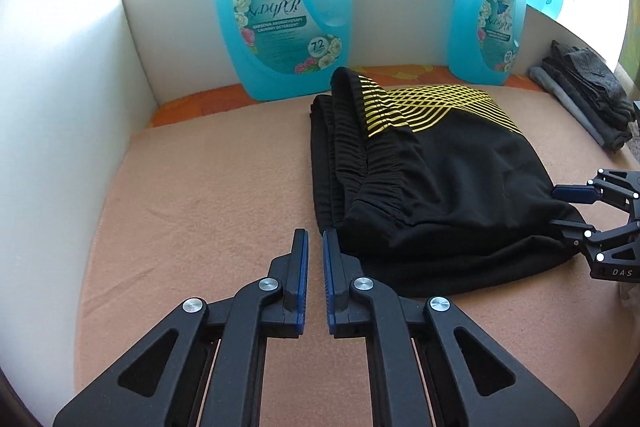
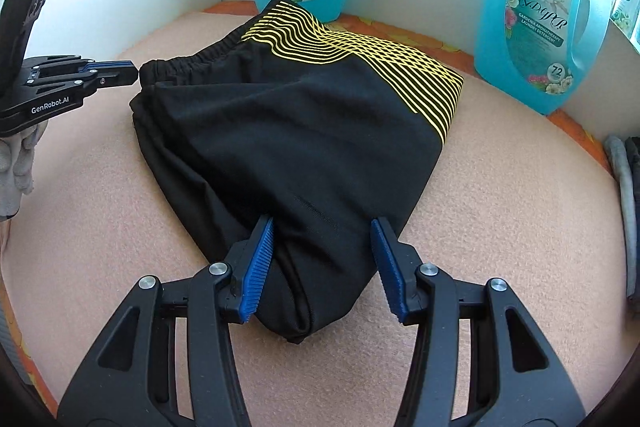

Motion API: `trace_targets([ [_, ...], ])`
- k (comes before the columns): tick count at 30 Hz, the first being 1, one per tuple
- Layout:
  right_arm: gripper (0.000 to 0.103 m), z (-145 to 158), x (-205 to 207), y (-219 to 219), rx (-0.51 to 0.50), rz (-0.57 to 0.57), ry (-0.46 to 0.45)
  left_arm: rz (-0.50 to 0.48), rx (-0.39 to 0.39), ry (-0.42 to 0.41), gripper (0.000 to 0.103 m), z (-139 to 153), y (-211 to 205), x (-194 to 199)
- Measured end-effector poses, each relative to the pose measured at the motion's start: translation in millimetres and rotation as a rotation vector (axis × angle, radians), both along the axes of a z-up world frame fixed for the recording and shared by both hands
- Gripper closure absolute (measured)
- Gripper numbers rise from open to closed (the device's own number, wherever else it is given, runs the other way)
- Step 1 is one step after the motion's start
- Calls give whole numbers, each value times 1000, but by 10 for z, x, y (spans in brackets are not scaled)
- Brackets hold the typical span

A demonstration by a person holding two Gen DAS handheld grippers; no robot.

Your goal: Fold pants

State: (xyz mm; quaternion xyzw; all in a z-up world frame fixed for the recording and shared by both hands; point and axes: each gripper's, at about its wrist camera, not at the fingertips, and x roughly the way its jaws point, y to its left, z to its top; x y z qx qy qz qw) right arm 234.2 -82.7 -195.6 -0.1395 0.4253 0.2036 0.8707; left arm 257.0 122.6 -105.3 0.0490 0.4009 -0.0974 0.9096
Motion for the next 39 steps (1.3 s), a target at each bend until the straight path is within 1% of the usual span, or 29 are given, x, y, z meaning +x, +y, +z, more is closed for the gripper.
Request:
trace_targets([
  [1, 52, 7, -2, -2, 6, -1, 0, 2, -28, -4, 94, 35, 19, 10],
  [3, 52, 20, -11, -2, 16, -3, 0, -13, -100, -14, 81, 124, 15, 27],
  [4, 52, 17, -15, -2, 17, -4, 0, -30, -123, -14, 63, 164, -14, 48],
  [5, 52, 14, -15, -2, 16, -4, 1, -51, -135, -16, 55, 197, -64, 68],
  [6, 52, 4, -15, 0, 15, -5, 3, -73, -132, -11, 55, 211, -126, 94],
  [8, 52, -9, -10, -6, 18, -7, 6, -91, -87, 4, 55, 177, -259, 167],
  [10, 52, -12, -13, -17, 21, -9, 8, -93, -21, 41, 55, 60, -366, 238],
  [12, 52, -10, -15, -18, 22, -8, 7, -99, 12, 72, 55, -75, -406, 264],
  [13, 52, -13, -15, -15, 20, -7, 6, -101, 23, 73, 62, -121, -415, 250],
  [14, 52, -17, -14, -14, 18, -6, 5, -91, 50, 52, 70, -139, -421, 216],
  [15, 52, -22, -9, -14, 16, -5, 5, -86, 63, 32, 73, -143, -421, 174],
  [16, 52, -26, -7, -17, 16, -6, 5, -80, 53, 19, 79, -132, -404, 137],
  [17, 52, -27, -3, -18, 15, -7, 5, -72, 35, 7, 87, -109, -381, 100],
  [19, 52, -23, 2, -14, 11, -6, 5, -56, 10, -23, 92, -54, -336, 8],
  [21, 52, -30, 6, -5, 4, -1, 8, -67, 31, -32, 92, -57, -331, -37],
  [22, 52, -33, 5, -1, -1, 3, 8, -60, 37, -24, 87, -70, -310, -37],
  [24, 52, -33, 13, 5, -8, 10, 14, -41, -4, 7, 86, -63, -242, 5],
  [26, 52, 16, 17, -5, -1, 21, 33, -35, -24, 6, 84, 8, -210, 1],
  [27, 52, 89, 12, -17, 20, 34, 29, -42, -22, 6, 80, 43, -214, -11],
  [28, 52, 196, 14, -27, 48, 49, 17, -52, -13, 0, 73, 77, -226, -28],
  [30, 52, 432, 94, -11, 109, 64, 6, -77, -1, -17, 72, 121, -275, -58],
  [32, 52, 649, 288, 81, 176, 76, 16, -98, 4, -13, 72, 122, -323, -51],
  [34, 52, 784, 554, 270, 212, 101, 44, -100, 1, -12, 72, 102, -342, -38],
  [37, 52, 841, 936, 652, 230, 112, 81, -91, -18, -15, 72, 79, -323, -40],
  [39, 52, 788, 1137, 951, 217, 129, 111, -92, -29, -19, 72, 71, -281, -62],
])
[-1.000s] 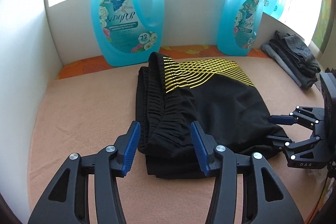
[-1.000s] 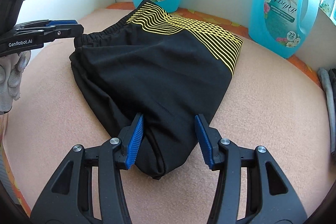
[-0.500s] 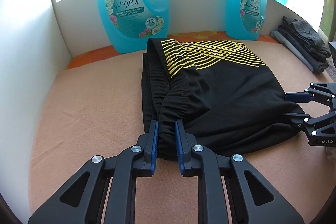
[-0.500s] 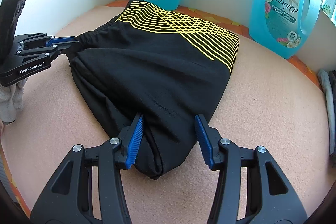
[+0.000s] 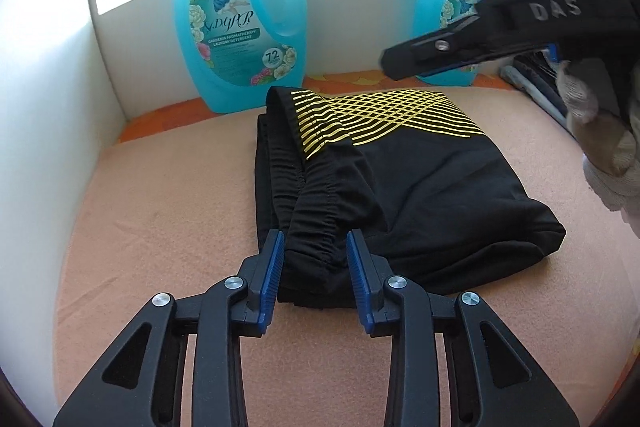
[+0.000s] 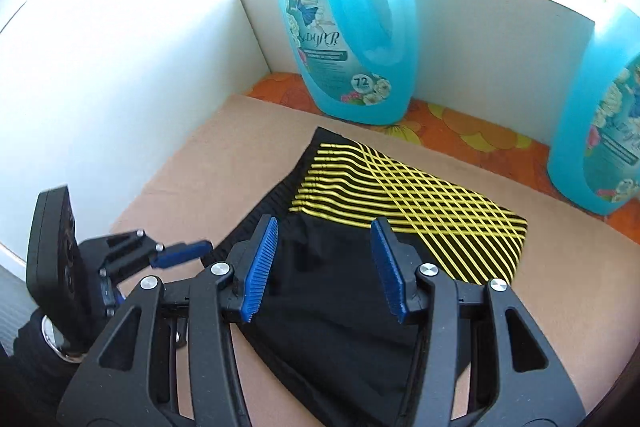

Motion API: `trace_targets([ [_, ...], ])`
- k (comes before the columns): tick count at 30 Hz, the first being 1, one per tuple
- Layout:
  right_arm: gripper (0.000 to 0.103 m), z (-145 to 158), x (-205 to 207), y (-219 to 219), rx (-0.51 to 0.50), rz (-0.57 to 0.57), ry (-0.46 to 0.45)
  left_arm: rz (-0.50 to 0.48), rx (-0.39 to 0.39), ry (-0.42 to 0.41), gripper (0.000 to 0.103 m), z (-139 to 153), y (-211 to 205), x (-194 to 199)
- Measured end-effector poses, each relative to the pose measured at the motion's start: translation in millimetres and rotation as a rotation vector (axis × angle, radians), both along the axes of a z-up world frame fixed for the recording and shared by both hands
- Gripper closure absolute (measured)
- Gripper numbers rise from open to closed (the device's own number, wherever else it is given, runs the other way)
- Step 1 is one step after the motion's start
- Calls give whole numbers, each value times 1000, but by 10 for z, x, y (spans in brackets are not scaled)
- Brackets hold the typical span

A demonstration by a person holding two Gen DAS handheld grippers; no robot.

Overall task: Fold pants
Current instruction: 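Close the left gripper on the folded edge of the pants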

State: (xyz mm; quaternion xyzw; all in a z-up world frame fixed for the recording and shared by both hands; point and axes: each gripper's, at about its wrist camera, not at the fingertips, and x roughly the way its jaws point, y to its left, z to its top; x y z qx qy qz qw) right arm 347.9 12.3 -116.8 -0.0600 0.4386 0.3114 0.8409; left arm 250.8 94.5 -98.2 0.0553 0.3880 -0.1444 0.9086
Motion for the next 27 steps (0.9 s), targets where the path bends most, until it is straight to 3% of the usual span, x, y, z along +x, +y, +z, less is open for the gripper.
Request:
trace_targets([
  [3, 52, -168, 267, 381, -70, -16, 4, -4, -12, -7, 73, -2, 25, -31],
  [9, 52, -531, 614, 742, -210, -92, 18, -14, -3, -40, 90, -4, 44, -103],
  [10, 57, -569, 637, 760, -217, -97, 26, -16, -7, -43, 91, -4, 49, -110],
  [11, 72, -594, 653, 750, -219, -100, 37, -19, -11, -44, 92, -4, 56, -110],
  [12, 79, -607, 655, 701, -208, -109, 52, -25, -12, -44, 92, -10, 57, -112],
  [17, 84, -548, 727, 538, -8, -123, 117, -39, 1, -49, 93, -42, 22, -125],
  [19, 80, -517, 746, 486, 78, -106, 139, -20, 23, -50, 93, -55, 23, -145],
  [23, 51, -361, 705, 356, 128, -86, 112, 27, 34, -26, 93, -89, 90, -160],
  [27, 51, -192, 544, 36, 140, -100, 64, 36, 46, -38, 92, -48, 133, -191],
])
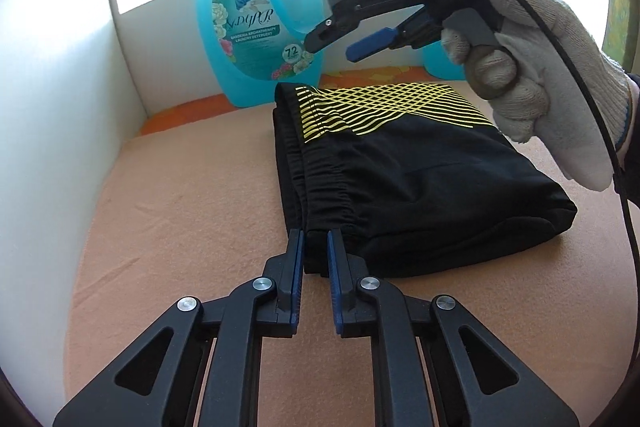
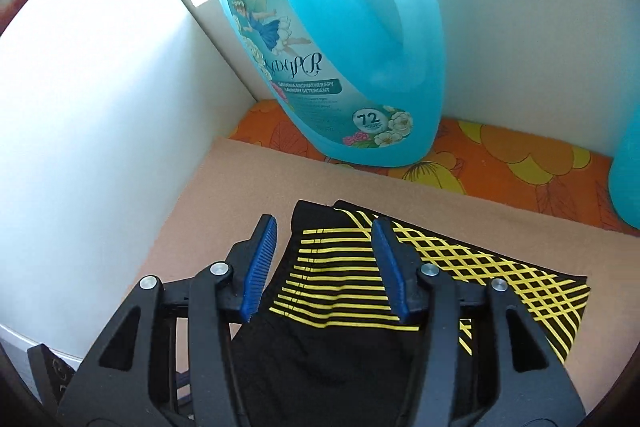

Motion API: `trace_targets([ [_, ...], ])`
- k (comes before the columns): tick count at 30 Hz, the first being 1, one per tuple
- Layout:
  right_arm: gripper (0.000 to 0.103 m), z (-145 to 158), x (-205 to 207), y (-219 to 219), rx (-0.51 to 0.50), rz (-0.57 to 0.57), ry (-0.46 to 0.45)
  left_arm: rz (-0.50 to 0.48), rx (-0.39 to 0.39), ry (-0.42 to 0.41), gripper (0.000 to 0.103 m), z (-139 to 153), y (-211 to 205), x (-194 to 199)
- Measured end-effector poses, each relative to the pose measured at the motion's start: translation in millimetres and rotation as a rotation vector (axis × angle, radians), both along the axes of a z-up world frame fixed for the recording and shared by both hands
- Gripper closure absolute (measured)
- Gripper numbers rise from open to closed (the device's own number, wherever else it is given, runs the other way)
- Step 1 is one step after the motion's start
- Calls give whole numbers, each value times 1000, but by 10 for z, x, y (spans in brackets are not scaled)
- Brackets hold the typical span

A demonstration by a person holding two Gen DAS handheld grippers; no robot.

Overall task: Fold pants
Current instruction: 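Close the left gripper on the folded edge of the pants, then lift the folded pants with the left gripper off the mat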

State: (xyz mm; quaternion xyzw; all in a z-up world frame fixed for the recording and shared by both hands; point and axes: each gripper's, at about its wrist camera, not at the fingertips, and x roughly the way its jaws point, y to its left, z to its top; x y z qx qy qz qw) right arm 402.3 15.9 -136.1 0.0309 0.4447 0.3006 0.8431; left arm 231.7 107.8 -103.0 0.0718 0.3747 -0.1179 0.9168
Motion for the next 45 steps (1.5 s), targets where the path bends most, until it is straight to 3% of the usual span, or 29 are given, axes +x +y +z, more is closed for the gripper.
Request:
trace_targets([
  [5, 51, 82, -367, -548, -136, -77, -95, 14, 1, -26, 92, 120, 45, -36],
  [6, 51, 55, -433, -686, -156, -99, -102, 11, -10, -26, 90, 148, 50, -44],
  [7, 49, 9, -488, -840, -161, -117, -98, 7, -26, -22, 79, 176, 56, -20],
  [8, 47, -42, -531, -979, -156, -138, -86, 8, -48, -19, 66, 205, 63, 9],
  [9, 47, -82, -542, -1191, -146, -161, -70, 6, -79, -13, 62, 232, 62, 42],
  [12, 47, -243, -528, -1583, -108, -221, -11, 0, -177, 38, 58, 262, 59, 145],
  [16, 47, -421, -450, -1933, -32, -264, 68, 16, -237, 102, 51, 191, 39, 183],
  [21, 47, -633, -225, -2031, 88, -282, 159, 94, -341, 230, 43, 35, 195, 165],
  [24, 47, -671, -97, -1975, 101, -288, 149, 155, -412, 314, 42, -56, 283, 215],
  [29, 47, -699, 36, -1856, 133, -266, 147, 172, -454, 423, 42, -236, 235, 333],
  [32, 47, -732, 74, -1794, 174, -243, 162, 184, -463, 391, 38, -251, 209, 356],
  [36, 47, -744, 92, -1701, 194, -234, 146, 193, -460, 345, 38, -269, 179, 373],
  [39, 49, -759, 123, -1668, 220, -246, 149, 212, -435, 298, 63, -297, 156, 375],
  [41, 61, -774, 134, -1651, 226, -256, 151, 228, -481, 294, 81, -348, 213, 387],
  [43, 80, -816, 147, -1607, 227, -257, 167, 236, -514, 280, 86, -391, 259, 405],
  [45, 89, -814, 128, -1583, 222, -256, 165, 231, -510, 260, 88, -399, 259, 394],
])
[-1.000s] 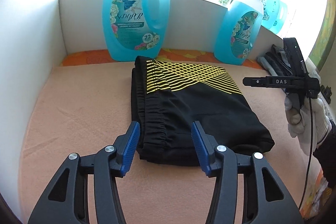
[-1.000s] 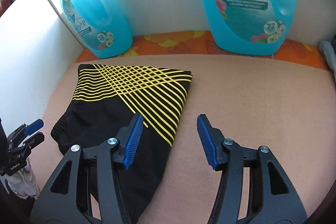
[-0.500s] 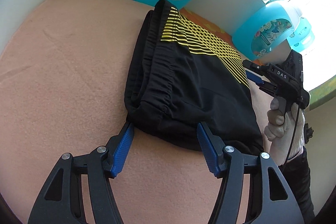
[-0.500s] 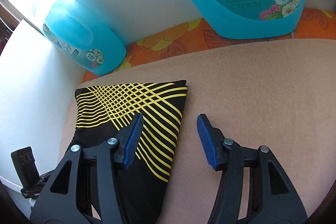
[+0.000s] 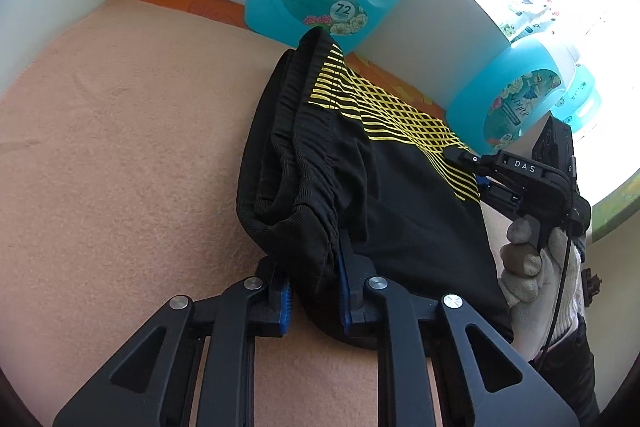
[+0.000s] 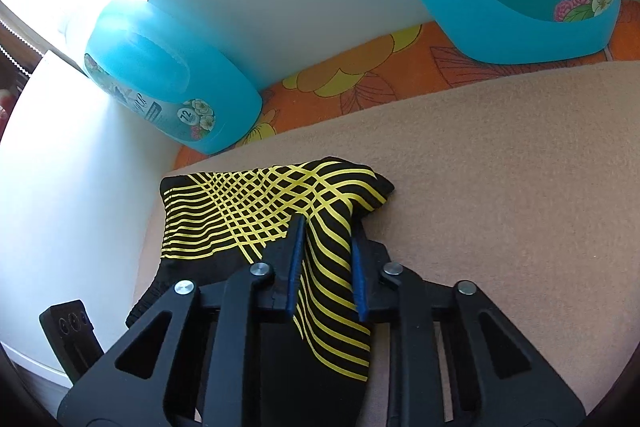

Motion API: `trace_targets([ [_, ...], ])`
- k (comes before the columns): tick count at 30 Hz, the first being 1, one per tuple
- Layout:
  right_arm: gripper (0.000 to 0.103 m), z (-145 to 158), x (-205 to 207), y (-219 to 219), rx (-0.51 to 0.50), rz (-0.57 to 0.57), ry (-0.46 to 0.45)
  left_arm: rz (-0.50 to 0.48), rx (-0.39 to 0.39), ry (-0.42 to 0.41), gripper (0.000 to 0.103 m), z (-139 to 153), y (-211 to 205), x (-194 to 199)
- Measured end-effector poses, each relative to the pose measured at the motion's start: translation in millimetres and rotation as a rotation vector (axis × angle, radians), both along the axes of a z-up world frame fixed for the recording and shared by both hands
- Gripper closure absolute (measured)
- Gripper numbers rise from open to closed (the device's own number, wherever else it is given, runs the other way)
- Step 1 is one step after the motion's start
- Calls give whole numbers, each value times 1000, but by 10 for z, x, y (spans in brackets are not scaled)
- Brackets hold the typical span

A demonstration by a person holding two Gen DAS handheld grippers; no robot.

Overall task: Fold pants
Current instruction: 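Lift the folded pants with the left gripper off the mat, then carry the pants with the left gripper onto the stack of folded clothes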

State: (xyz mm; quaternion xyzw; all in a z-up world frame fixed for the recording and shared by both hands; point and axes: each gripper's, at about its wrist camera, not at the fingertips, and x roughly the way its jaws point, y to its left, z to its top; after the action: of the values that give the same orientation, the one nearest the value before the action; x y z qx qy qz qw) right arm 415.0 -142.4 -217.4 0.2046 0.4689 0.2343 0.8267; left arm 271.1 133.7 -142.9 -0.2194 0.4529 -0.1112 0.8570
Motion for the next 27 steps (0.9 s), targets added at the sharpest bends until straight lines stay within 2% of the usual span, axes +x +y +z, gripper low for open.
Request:
trace_targets([
  [5, 93, 277, -131, 75, -14, 14, -72, -2, -3, -59, 90, 85, 76, -88],
  [10, 94, 720, -384, 222, -102, 50, -190, -18, -10, -109, 90, 249, 105, -187],
  [14, 94, 998, -586, 210, -130, 49, -253, -53, 3, -155, 90, 404, 67, -283],
  [20, 94, 1317, -875, -11, -175, 23, -315, -124, 2, -226, 90, 683, -122, -445],
  [27, 94, 1754, -1242, -560, -251, -42, -381, -218, -31, -292, 90, 980, -649, -578],
])
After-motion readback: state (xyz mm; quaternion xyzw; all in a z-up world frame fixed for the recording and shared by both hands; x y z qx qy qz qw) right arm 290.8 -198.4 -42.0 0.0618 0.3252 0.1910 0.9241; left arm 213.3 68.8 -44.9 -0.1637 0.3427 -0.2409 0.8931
